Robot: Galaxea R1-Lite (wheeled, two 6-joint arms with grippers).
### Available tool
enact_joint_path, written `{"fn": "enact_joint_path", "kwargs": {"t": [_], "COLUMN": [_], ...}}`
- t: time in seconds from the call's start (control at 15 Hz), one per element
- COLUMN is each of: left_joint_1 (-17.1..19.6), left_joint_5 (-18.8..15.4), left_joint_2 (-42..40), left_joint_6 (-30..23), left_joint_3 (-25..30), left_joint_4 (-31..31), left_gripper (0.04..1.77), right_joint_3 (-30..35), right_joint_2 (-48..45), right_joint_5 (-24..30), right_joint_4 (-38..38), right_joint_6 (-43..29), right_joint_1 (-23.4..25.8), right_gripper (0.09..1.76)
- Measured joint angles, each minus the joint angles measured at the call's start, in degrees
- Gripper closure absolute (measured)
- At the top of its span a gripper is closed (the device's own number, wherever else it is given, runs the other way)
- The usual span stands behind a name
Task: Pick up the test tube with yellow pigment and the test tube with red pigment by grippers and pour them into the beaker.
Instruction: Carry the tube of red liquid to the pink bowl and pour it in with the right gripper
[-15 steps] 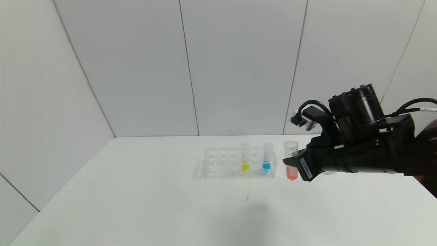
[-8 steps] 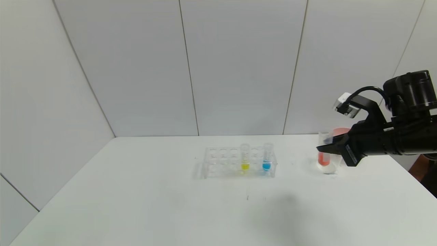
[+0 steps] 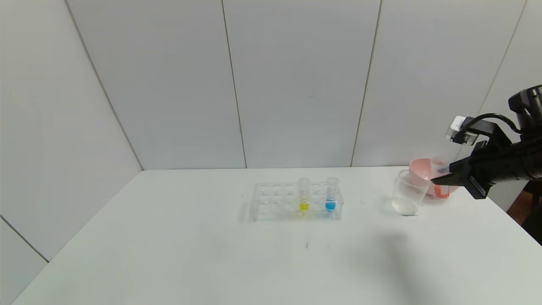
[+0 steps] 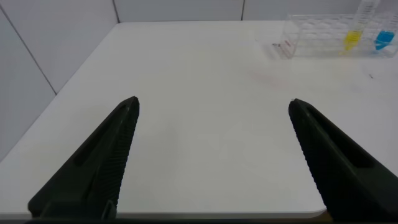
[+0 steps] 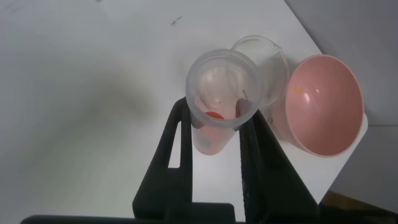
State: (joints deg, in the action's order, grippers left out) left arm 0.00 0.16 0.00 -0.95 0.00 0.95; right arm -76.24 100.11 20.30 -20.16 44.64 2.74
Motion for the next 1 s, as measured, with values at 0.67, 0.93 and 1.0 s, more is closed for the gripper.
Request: {"fn": "enact_joint_path", "kwargs": {"t": [0.67,0.93,1.0], "left_joint_1": [0.0,0.0,0.0], "left_joint_5": [0.0,0.0,0.0], "left_joint_2": [0.0,0.0,0.0], "left_joint_6": [0.0,0.0,0.0], "left_joint_3": [0.0,0.0,0.0], "left_joint_4": [0.0,0.0,0.0], "left_gripper": [0.09,0.09,0.09], "right_joint_3": [-19.1,-29.0,-31.7], "right_joint_2": [13.8,17.1,17.8], "right_joint_5": [0.0,-1.3,-2.9], "right_joint_4": [-11.4,-21.2,-24.2], "right_joint_6": [11.6,15.5,16.5], "right_joint_1": [6.4,8.0,8.3], "right_gripper": [1.34,1.34,1.34]}}
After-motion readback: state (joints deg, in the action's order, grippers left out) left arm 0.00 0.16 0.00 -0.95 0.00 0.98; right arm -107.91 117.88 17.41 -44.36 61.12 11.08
